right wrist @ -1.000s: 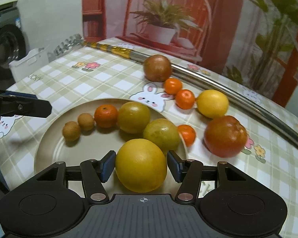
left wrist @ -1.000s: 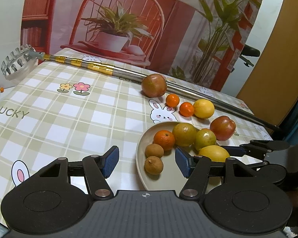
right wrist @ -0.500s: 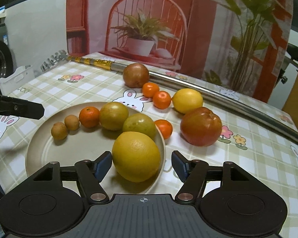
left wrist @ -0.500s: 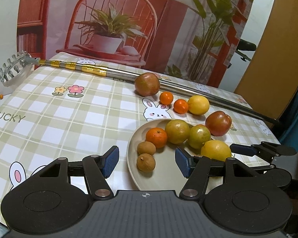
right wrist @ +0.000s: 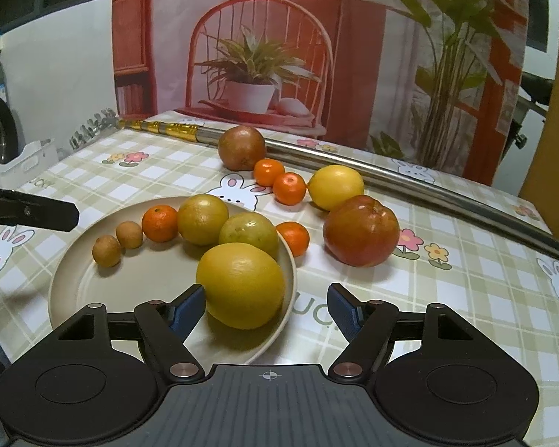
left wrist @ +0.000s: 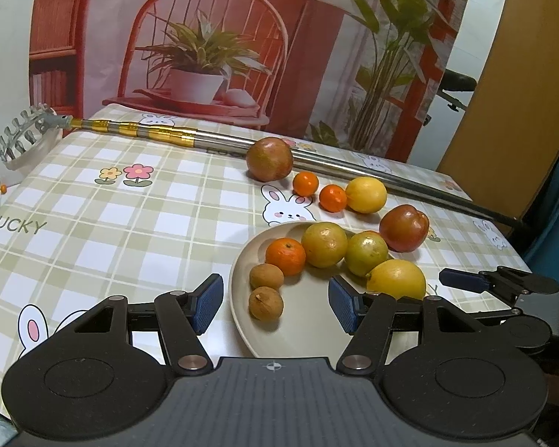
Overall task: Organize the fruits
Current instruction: 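Move both open tools back toward the fruit pile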
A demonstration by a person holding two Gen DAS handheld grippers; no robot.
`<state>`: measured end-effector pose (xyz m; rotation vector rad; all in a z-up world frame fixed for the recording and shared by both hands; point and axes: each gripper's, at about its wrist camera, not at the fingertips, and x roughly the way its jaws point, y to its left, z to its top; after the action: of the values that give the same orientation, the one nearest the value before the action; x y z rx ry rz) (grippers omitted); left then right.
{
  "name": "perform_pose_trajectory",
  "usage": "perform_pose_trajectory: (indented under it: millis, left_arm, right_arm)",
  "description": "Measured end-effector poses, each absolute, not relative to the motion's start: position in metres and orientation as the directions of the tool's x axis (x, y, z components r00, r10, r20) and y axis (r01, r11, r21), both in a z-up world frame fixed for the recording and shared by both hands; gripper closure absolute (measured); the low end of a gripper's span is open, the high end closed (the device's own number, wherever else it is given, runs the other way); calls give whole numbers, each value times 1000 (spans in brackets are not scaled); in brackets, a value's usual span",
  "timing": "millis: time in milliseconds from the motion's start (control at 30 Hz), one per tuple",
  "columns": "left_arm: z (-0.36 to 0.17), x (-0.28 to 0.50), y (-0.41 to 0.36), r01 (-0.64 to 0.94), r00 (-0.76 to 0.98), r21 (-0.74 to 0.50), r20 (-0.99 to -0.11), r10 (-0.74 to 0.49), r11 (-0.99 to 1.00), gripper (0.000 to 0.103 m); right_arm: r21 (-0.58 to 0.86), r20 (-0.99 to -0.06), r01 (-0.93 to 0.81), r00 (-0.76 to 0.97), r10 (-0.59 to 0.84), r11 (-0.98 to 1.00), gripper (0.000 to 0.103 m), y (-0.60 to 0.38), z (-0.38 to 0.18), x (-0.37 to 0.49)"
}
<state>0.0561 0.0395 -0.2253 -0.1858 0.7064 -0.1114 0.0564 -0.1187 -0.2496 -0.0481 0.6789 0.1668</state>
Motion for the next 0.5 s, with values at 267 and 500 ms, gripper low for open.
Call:
perform_pose_trajectory:
  millis: [267, 500]
  left_arm:
    - [-225, 55, 39, 40, 756, -204, -634, -163, 978, 38]
    - [-224, 56, 39, 45, 755, -203, -634, -167, 978, 38]
  right_arm:
    - [9, -586, -198, 793, 165, 980, 31, -118, -239, 48]
    - [0, -539, -202, 825, 170, 979, 31, -124, -224, 47]
